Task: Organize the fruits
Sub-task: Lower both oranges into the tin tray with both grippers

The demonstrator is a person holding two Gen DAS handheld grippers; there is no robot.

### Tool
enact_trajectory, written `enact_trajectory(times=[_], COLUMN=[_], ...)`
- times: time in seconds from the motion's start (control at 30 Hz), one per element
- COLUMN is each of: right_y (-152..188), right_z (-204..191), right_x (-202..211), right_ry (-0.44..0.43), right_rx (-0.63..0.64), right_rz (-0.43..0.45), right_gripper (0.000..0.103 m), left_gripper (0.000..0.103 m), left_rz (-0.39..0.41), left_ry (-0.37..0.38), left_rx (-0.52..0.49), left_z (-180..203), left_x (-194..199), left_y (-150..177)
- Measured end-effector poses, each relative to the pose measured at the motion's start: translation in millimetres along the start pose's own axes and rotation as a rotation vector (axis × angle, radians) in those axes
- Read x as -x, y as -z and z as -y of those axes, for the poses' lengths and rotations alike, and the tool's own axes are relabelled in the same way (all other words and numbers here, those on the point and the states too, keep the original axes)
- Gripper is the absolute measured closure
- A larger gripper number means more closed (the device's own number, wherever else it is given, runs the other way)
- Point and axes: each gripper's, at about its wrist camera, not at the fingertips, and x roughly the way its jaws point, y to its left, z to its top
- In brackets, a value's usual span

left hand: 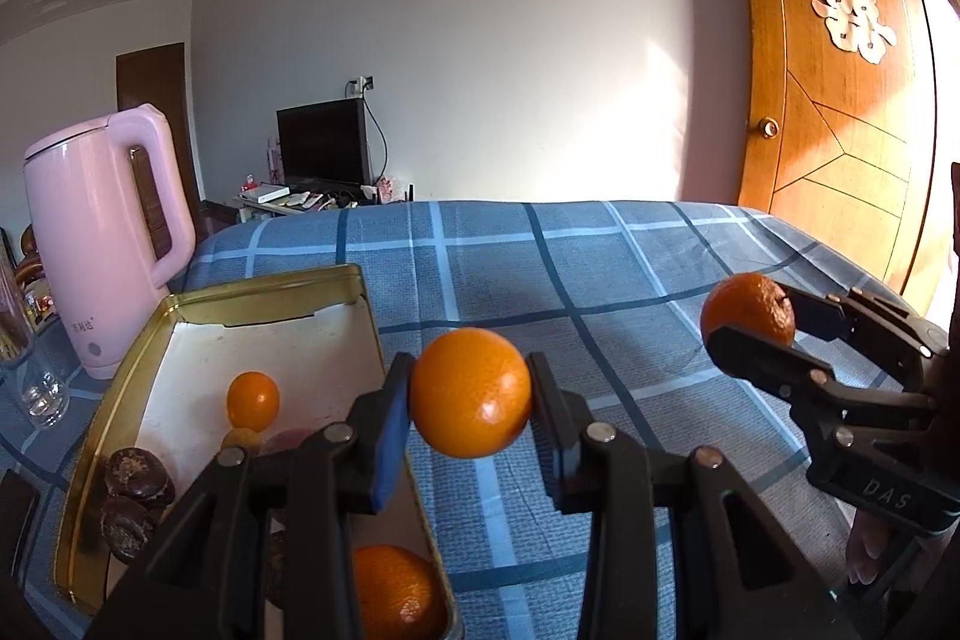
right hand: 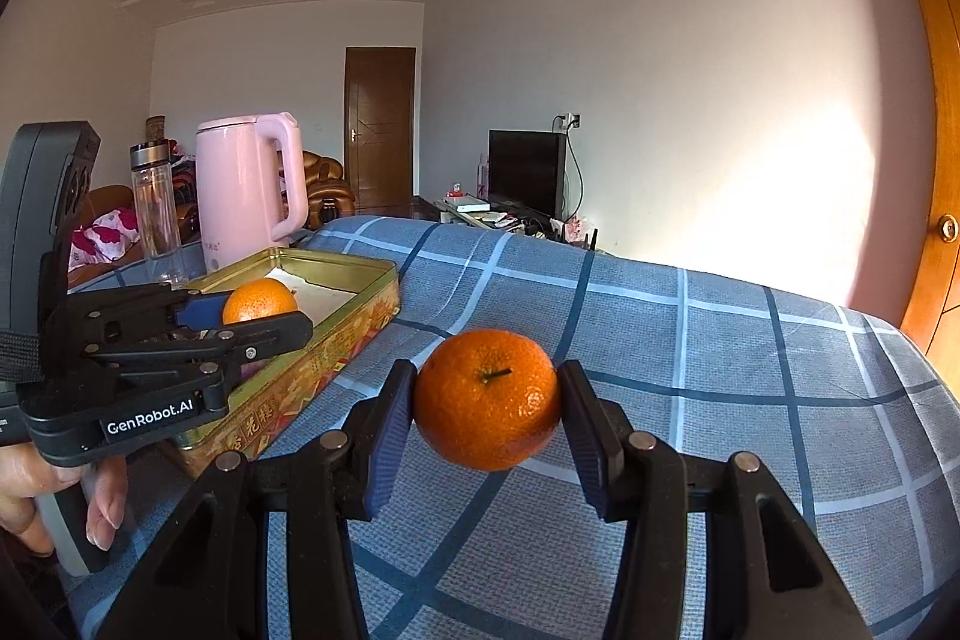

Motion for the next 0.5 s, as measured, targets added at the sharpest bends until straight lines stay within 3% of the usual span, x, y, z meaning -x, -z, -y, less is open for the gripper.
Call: enact_trajectory(times=[0.5], right_y=[-16.7], right_z=[-38.0], right_x=[-3.5], right_ry=[-0.073], right_rx=[0.031], right_rz=[-0.002], right_gripper=[0.053], left_gripper=[0.065], left_rz=[0.014], left_ry=[-0.046], left_rx=[0.019], left_z=[-28.3], left_x=[17.7], left_y=[1.9])
